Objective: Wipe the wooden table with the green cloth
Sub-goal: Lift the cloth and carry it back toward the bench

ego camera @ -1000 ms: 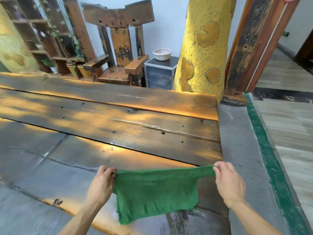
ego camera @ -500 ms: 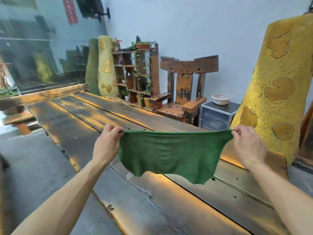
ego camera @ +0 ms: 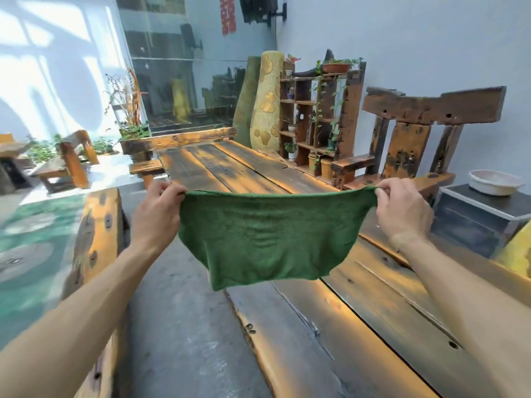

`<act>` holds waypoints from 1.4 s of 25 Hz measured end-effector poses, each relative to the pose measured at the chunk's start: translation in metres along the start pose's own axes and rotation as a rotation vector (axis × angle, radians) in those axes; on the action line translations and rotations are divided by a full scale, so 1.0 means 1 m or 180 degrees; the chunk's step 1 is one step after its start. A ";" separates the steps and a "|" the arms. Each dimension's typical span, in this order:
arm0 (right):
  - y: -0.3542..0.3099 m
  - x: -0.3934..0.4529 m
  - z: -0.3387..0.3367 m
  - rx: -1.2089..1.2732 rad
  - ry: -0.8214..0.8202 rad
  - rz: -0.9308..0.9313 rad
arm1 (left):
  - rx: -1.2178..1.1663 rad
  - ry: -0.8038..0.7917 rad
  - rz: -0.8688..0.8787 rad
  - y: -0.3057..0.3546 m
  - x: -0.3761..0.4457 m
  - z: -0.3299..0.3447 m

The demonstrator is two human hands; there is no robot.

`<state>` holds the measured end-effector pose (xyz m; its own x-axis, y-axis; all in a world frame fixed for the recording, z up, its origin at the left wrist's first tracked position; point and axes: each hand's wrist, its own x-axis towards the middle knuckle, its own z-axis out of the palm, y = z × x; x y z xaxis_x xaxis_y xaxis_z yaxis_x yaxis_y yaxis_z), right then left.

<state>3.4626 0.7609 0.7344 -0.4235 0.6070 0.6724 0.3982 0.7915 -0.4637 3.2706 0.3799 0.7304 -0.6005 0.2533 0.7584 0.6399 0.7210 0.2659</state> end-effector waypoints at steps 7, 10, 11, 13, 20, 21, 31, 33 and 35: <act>-0.133 -0.006 0.113 0.0375 -0.0494 -0.0373 | 0.0511 0.0129 -0.0742 -0.126 -0.011 -0.045; -0.195 -0.028 0.166 0.0533 -0.0545 -0.0369 | 0.0565 0.0209 -0.0937 -0.187 -0.024 -0.053; -0.214 -0.035 0.184 0.0560 -0.0583 -0.0345 | 0.0552 0.0218 -0.0990 -0.206 -0.026 -0.054; -0.248 -0.048 0.220 0.0582 -0.0672 -0.0247 | 0.0530 0.0209 -0.1082 -0.248 -0.029 -0.052; -0.326 -0.040 0.334 0.0510 -0.0844 -0.0465 | 0.0638 0.0041 -0.1328 -0.367 0.000 -0.021; -0.333 -0.035 0.353 0.0483 -0.0868 -0.0553 | 0.0649 0.0000 -0.1362 -0.382 0.006 -0.013; -0.409 0.045 0.582 0.0636 -0.1058 -0.0682 | 0.0954 -0.0216 -0.1584 -0.525 0.109 0.100; -0.424 0.068 0.621 0.0666 -0.1101 -0.0688 | 0.1046 -0.0244 -0.1594 -0.547 0.138 0.120; -0.446 0.097 0.661 0.0723 -0.1182 -0.0736 | 0.1081 -0.0237 -0.1687 -0.574 0.171 0.144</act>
<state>2.7063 0.5139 0.6255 -0.7578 0.3654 0.5406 0.0896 0.8790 -0.4684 2.7315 0.1022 0.6223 -0.8337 -0.1591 0.5289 0.0659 0.9221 0.3812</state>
